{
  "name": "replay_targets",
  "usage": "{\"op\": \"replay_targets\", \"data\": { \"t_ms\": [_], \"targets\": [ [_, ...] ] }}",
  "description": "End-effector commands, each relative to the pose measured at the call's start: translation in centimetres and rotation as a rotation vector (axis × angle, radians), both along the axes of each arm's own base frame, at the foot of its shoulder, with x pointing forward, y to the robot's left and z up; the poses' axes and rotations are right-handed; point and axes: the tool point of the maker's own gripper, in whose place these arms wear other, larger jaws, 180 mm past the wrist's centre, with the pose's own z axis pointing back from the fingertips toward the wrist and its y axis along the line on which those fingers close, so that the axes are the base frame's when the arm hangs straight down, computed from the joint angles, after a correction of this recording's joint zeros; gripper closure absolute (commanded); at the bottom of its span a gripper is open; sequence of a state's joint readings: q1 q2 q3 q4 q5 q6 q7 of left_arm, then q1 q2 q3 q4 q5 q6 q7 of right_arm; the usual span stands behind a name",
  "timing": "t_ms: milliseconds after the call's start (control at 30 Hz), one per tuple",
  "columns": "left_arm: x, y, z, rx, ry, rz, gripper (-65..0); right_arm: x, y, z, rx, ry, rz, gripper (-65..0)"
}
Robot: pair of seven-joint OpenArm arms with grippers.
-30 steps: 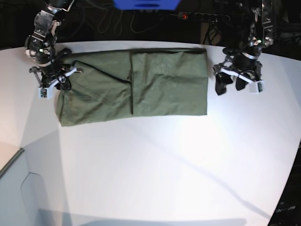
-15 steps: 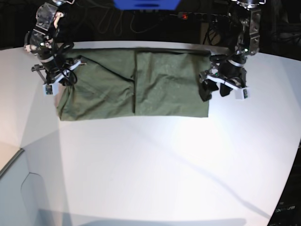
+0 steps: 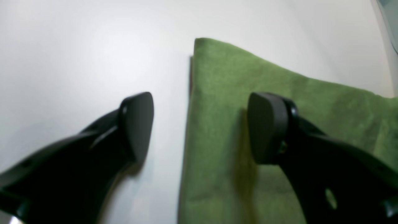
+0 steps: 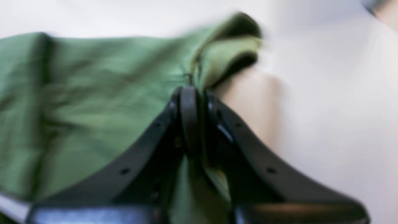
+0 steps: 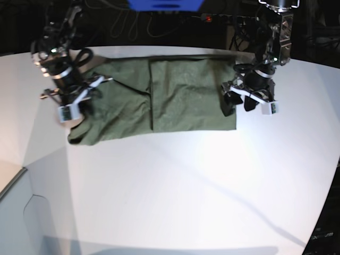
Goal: Layout the t-shirt on the table in an organized manner, then fold the t-shirt properly
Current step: 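Grasp the other strip end with the right gripper and fold it over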
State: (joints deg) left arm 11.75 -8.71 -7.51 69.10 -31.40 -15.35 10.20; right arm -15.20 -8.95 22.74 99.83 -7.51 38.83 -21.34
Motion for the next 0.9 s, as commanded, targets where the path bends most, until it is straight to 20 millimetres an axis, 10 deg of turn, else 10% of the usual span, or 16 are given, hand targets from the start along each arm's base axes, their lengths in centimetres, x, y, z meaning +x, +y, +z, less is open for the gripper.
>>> {"op": "replay_targets", "data": {
  "t_ms": [0, 500, 867],
  "targets": [
    [-0.7, 0.0, -0.7, 0.008, 0.046, -0.013, -46.1, 0.2, 1.4, 1.3, 0.032, -0.050, 0.040, 0.0],
    [-1.0, 0.0, -0.9, 0.008, 0.054, -0.013, -46.2, -2.5, 20.9, 3.3, 0.222, -0.073, 0.550, 0.0],
    [-0.9, 0.0, -0.7, 0.009, 0.047, -0.013, -46.2, -3.5, 26.4, 1.9, 0.263, -0.027, 0.716, 0.0]
  ]
}}
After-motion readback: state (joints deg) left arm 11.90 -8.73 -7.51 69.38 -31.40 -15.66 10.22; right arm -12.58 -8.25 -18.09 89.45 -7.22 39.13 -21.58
